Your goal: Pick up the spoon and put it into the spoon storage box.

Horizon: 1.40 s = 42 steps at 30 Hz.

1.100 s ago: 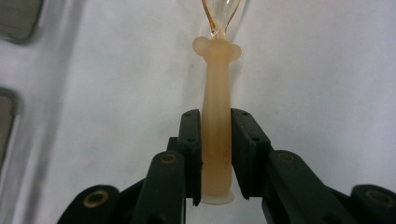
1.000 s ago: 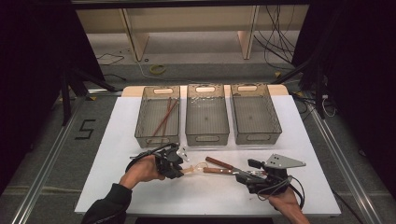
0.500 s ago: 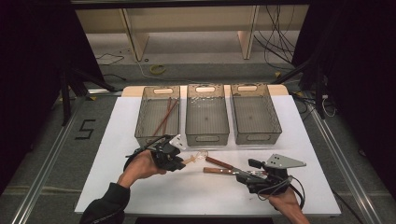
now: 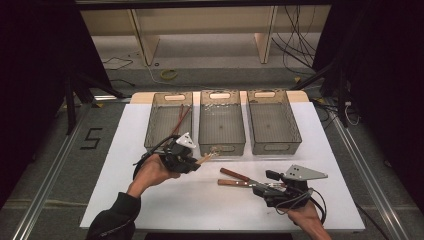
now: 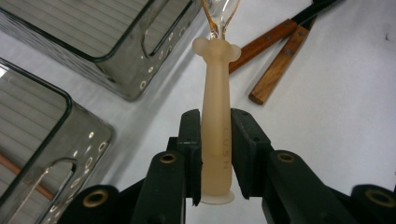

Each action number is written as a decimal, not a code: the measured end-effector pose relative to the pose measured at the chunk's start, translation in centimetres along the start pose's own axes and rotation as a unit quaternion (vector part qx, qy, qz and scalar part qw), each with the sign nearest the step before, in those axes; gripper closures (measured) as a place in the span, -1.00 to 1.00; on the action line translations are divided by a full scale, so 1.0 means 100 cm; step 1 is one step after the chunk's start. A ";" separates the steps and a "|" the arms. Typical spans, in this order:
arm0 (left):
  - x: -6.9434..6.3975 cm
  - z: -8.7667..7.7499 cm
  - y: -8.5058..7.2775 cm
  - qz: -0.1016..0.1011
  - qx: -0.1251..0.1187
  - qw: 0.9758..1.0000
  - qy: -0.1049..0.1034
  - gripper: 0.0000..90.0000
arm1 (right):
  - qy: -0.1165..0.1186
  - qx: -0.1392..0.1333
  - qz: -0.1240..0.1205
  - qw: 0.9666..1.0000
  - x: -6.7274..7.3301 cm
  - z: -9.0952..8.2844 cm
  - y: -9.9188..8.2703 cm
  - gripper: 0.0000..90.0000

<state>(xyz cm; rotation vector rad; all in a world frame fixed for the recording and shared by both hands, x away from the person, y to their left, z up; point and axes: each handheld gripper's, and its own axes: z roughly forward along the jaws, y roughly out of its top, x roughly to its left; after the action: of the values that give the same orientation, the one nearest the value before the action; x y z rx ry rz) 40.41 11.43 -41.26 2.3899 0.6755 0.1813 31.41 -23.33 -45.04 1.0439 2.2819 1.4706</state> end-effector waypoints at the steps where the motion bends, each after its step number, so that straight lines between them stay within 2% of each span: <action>1: 0.000 0.000 0.001 -0.001 -0.002 1.000 -0.001 0.65 | 0.000 0.000 0.000 1.000 0.000 0.000 0.000 -0.47; 11: 0.008 -0.005 0.011 -0.017 -0.025 1.000 0.005 0.65 | 0.000 -0.001 0.000 1.000 0.000 0.000 0.000 -0.47; 22: 0.023 -0.007 0.034 -0.047 -0.057 0.997 0.014 0.65 | 0.001 0.000 -0.002 1.000 0.000 0.000 0.000 -0.47; 31: 0.033 -0.006 0.050 -0.056 -0.064 0.996 0.023 0.65 | 0.002 0.000 -0.001 1.000 0.000 0.000 0.000 -0.47; 42: 0.048 0.002 0.069 -0.079 -0.077 0.993 0.029 0.65 | 0.005 0.000 0.001 1.000 0.000 0.000 0.000 -0.47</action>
<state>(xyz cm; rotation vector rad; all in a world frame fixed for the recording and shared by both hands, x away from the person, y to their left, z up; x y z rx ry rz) 47.57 9.17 -37.35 2.1800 0.8430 0.2282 31.45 -23.32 -45.09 1.0422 2.2884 1.4790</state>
